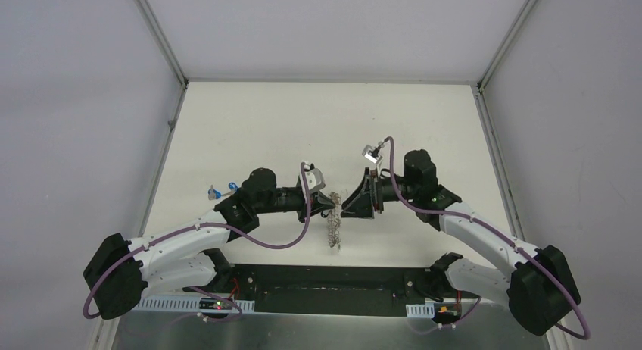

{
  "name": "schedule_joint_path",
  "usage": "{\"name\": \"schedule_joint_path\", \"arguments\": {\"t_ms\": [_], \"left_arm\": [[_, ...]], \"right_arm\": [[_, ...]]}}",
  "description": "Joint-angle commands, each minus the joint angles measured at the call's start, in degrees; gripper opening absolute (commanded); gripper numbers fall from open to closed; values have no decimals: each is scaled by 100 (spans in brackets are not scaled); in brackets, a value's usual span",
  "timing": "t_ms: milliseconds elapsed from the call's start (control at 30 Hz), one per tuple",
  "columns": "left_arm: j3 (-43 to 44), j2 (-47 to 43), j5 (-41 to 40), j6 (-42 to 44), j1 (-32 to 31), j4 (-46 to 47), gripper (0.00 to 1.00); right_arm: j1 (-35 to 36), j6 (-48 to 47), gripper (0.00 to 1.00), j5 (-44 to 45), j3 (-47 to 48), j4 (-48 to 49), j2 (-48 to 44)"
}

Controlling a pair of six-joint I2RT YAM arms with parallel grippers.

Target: Put the keys on the keyring

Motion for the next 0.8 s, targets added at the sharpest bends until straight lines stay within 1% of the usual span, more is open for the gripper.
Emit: {"name": "schedule_joint_path", "arguments": {"t_ms": [0,133,200,300,367,533,767], "left_arm": [[53,-53,-167,-69,-59,402,0],[39,-10,-231,-68,-60,424,0],[30,4,-243,-71,-60,424,0],[21,13,-219,-70,-58,425,0],[15,10,-182,-70,-59,435,0],[-5,-34,-150,-69,-57,450,0],[4,-40,-113,-286,-60,455,0]], "right_arm": [[274,41,56,-467,165,417,39],[377,53,53,-632,166,300,1],[372,-107,53,-529,172,85,-173],[372,-624,55,91,301,-645,-503],[305,-659,56,658,334,-939,-579],[88,-400,60,1071,330,-952,-415],[86,28,65,712,328,-196,179]]}}
